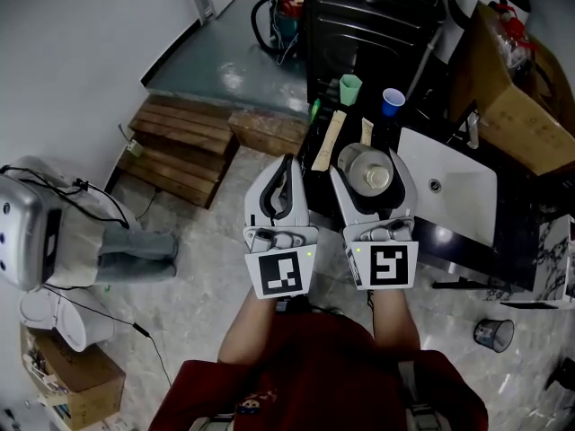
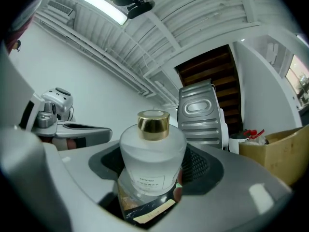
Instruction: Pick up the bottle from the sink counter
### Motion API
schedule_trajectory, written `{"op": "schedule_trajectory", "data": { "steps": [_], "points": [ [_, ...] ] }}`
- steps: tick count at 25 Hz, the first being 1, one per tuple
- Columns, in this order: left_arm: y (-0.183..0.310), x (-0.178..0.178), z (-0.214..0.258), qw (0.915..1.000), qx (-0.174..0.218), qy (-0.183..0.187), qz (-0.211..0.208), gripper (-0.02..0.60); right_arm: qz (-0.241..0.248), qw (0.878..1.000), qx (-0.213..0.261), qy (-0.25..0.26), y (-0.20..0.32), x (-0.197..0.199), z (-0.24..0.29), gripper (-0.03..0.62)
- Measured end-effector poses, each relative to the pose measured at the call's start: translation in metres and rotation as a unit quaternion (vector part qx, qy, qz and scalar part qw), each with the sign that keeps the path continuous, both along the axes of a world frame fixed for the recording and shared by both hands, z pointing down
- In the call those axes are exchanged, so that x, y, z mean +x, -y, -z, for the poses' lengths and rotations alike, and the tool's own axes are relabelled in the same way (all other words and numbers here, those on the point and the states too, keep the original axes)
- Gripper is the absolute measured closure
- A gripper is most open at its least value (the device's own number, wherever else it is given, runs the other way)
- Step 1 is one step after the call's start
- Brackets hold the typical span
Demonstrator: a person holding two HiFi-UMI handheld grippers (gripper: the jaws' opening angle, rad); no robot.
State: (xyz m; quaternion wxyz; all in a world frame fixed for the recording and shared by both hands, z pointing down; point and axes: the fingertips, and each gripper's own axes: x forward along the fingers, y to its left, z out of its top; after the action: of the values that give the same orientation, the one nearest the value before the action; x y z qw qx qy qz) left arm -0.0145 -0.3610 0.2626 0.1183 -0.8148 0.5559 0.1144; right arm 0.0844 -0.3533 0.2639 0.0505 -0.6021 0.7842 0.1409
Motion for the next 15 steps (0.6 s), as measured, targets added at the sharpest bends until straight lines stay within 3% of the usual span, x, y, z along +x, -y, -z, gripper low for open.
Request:
{"op": "schedule_trajectory", "data": {
  "steps": [4, 9, 15],
  "points": [
    [-0.014, 0.002, 0.003, 0.9998, 0.016, 0.01, 0.004, 0.578, -0.007, 0.999, 0.035, -0.005, -0.015, 0.001, 0.01, 0.26],
    [-0.029, 0.006, 0.002, 0.9962, 0.046, 0.073, 0.008, 0.578, -0.008, 0.999, 0.044, -0.008, -0.022, 0.003, 0.009, 0.26],
    [-0.034, 0.003, 0.001, 0.997, 0.044, 0.063, 0.008, 0.578, -0.003, 0.999, 0.041, -0.005, -0.026, 0.0, 0.006, 0.26]
  ]
}}
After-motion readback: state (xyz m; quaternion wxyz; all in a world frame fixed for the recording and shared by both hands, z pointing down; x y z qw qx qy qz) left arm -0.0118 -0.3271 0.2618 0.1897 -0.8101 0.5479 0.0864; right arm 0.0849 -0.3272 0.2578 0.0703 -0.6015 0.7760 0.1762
